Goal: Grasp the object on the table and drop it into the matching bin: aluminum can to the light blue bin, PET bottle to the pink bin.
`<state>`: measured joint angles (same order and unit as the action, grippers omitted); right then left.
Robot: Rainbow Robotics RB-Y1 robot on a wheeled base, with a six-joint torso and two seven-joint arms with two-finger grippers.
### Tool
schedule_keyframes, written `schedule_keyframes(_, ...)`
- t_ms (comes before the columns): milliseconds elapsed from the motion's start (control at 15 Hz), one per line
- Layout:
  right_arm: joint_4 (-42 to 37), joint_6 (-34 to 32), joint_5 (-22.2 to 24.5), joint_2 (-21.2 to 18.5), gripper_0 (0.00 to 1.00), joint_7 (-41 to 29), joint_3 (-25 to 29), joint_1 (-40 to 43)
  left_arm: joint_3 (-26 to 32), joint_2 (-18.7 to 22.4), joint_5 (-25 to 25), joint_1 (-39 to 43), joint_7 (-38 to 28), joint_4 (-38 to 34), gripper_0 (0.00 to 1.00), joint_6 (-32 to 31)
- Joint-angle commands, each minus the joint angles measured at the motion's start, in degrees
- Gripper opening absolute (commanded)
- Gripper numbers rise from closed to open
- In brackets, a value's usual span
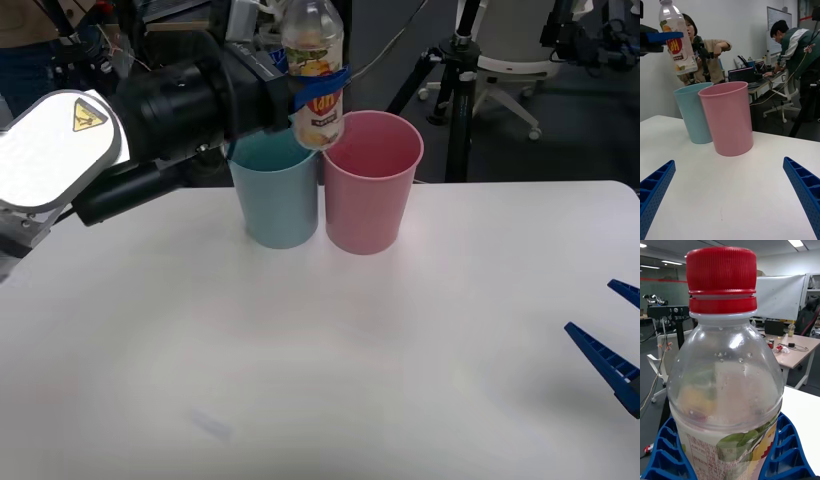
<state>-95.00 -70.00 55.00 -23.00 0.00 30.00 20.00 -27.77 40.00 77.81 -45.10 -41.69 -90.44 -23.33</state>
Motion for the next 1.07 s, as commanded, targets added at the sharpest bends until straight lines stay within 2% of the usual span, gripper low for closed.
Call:
schedule_keyframes(67,0.0,0.0,0.0,0.0,1.0,0.0,0.0,0.0,-1.2,-4.3,3.4,-3.3,0.5,5.7,0.01,0.0)
schedule_keyframes(333,0.0,0.0,0.0,0.0,1.0,0.0,0.0,0.0,-1.2,-11.6,8.9,-7.6,0.6,14.1,0.01,0.0)
schedule_keyframes(533,0.0,0.0,0.0,0.0,1.0,0.0,0.0,0.0,-1.1,-14.3,9.6,-9.6,0.9,17.5,0.02,0.0)
schedule_keyframes(1067,0.0,0.0,0.0,0.0,1.0,0.0,0.0,0.0,-1.1,-15.7,11.4,-9.7,0.7,18.5,0.0,0.1)
